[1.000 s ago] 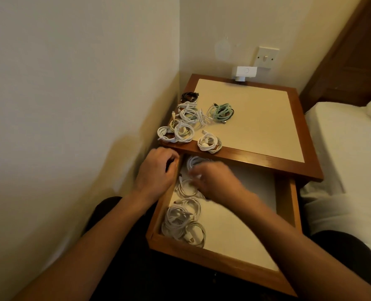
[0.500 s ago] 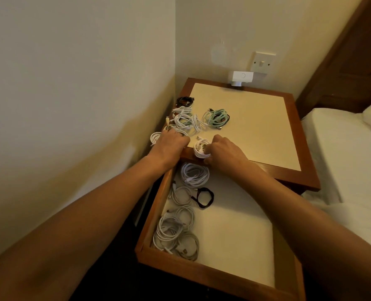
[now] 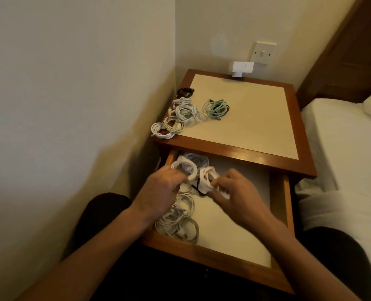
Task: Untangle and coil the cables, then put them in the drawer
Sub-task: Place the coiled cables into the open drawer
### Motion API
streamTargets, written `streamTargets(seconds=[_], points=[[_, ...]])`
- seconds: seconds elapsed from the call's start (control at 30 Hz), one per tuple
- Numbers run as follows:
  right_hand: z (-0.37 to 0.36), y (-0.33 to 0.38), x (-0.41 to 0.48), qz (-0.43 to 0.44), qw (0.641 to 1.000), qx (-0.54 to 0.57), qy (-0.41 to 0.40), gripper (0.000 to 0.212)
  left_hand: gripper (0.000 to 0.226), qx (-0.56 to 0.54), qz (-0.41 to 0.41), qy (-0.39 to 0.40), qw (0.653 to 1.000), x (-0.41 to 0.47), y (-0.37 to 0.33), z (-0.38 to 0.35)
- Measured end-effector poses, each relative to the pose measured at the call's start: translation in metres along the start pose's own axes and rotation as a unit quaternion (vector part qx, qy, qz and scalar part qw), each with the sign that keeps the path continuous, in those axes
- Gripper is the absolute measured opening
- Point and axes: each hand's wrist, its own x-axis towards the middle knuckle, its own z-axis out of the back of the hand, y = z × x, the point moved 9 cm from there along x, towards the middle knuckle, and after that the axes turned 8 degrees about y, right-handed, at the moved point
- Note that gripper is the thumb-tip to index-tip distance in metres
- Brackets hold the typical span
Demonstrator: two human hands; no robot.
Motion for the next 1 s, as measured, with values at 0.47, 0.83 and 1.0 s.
streamTargets(seconds=[0.47, 0.83, 1.0], points=[[-0.095, -0.02, 0.003, -0.038, 0.997, -0.016, 0.067, 0.021, 0.022, 0.138, 0.092, 0.272, 0.948, -0.011, 0.037, -0.106], [-0.097, 0.024, 0.041, 0.073, 0.988, -0.121, 0.062, 0.017, 0.022, -0.076, 0.166, -0.036, 0.982, -0.006, 0.057, -0.018], [-0.088, 0.023, 0.056, 0.051, 0.99, -0.091, 0.09, 0.02, 0.017, -0.086, 0.158, -0.099, 0.979, 0.008, 0.065, 0.007]])
